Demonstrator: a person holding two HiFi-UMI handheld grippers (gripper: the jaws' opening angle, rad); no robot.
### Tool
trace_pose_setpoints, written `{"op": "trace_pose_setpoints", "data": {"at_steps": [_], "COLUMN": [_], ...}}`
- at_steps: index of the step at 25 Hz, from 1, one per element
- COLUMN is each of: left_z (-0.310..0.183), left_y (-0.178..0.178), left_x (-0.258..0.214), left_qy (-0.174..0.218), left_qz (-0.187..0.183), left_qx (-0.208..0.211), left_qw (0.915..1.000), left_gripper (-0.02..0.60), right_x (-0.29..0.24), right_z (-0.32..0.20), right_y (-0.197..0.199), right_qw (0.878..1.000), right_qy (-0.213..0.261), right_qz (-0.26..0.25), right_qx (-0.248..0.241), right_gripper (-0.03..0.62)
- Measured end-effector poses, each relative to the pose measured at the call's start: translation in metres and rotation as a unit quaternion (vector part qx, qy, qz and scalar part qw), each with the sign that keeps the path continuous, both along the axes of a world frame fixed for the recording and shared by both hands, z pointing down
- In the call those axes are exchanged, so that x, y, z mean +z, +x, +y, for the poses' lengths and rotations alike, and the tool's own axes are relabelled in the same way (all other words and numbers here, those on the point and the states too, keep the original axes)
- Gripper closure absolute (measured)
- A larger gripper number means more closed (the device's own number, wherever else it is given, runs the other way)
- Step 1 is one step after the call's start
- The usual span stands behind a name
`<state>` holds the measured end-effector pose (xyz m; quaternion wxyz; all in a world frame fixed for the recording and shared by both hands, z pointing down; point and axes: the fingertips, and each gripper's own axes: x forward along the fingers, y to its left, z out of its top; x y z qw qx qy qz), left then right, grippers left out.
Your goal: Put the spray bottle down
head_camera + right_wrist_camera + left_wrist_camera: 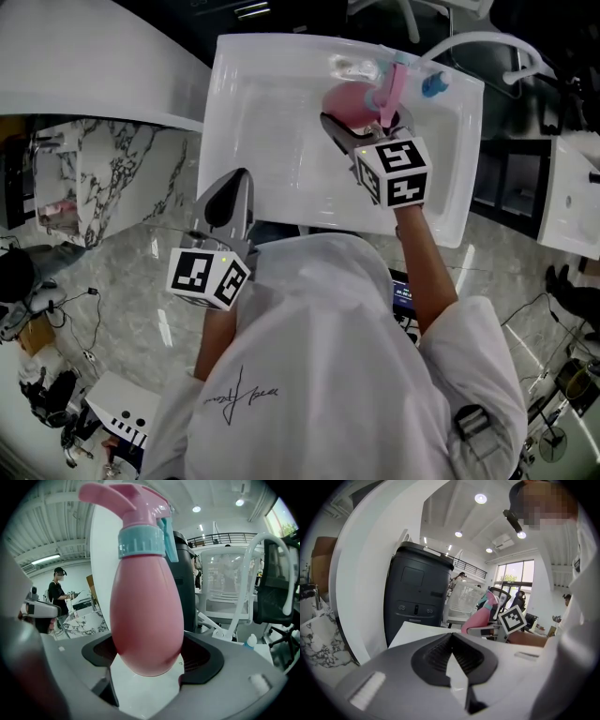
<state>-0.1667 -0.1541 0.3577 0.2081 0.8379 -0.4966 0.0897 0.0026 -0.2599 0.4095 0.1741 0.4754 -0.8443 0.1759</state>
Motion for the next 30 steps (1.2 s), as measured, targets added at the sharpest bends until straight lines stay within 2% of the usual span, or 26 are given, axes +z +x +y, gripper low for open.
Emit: {"op": "trace_pose_setpoints", "data": {"at_steps": [30], "left_z": [-0.033], "left_y": [-0.022], "left_x": [0.015], "left_qy": [-0.028], "left_qz": [-0.004], "left_qx": [0.003], "left_qw": [0.9996], "left_gripper": [0.554], "right_x": [0.046], "right_z": [-0.053], "right_y": [-0.019], "right_qw": [0.999], "right_qy": [-0.031], "right_qz": [0.008], "right_qx": [0.014], "right_gripper": [0.195]}}
